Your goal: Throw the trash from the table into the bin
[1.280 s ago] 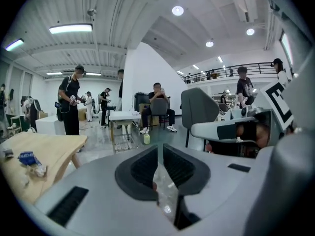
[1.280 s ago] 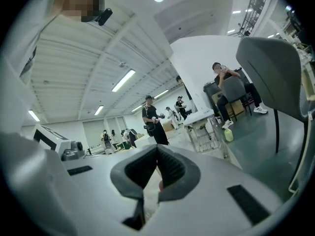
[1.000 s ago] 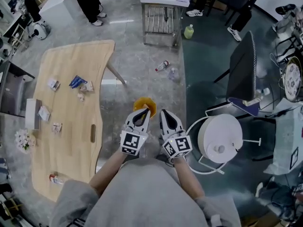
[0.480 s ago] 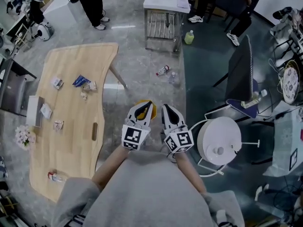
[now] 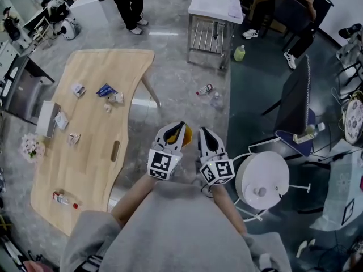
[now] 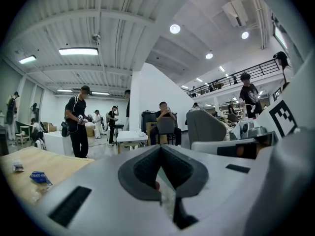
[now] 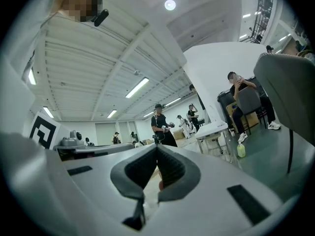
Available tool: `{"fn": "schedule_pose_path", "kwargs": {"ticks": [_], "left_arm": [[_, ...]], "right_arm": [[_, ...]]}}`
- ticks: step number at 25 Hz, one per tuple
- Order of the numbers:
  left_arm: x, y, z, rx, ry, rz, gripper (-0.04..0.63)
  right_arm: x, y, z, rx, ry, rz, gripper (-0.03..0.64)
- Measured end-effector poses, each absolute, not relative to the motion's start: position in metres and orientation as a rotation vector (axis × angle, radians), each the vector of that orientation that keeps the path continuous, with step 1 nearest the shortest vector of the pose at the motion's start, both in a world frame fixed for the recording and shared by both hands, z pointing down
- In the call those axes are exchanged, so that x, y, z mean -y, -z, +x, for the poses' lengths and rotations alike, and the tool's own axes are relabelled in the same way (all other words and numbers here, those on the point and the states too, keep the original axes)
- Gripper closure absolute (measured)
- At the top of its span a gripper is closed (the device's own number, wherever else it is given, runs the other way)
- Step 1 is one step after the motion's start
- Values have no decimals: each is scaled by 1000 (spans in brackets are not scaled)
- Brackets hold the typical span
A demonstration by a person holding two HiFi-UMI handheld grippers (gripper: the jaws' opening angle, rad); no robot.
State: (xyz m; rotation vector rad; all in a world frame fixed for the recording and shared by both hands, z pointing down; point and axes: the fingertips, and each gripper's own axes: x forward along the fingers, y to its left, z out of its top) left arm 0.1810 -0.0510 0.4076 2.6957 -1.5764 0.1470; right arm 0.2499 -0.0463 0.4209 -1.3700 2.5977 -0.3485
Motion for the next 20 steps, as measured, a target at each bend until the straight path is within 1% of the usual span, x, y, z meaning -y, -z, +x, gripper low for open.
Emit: {"fn": "schedule_pose_path", "kwargs": {"ticks": [12,16,20], "left_arm": [[15,-417,181,1855,-150,2481,590],[-7,-417,162,1984,-151,2372,591],[-30,-418,133,2097,-152,2263,591]], "right_arm": [[33,-430,259,-2736,388,-1126,612],[25,-434,251,-2780,423,-1026,612],[13,-440,226,-2842,439,-918,612]]}}
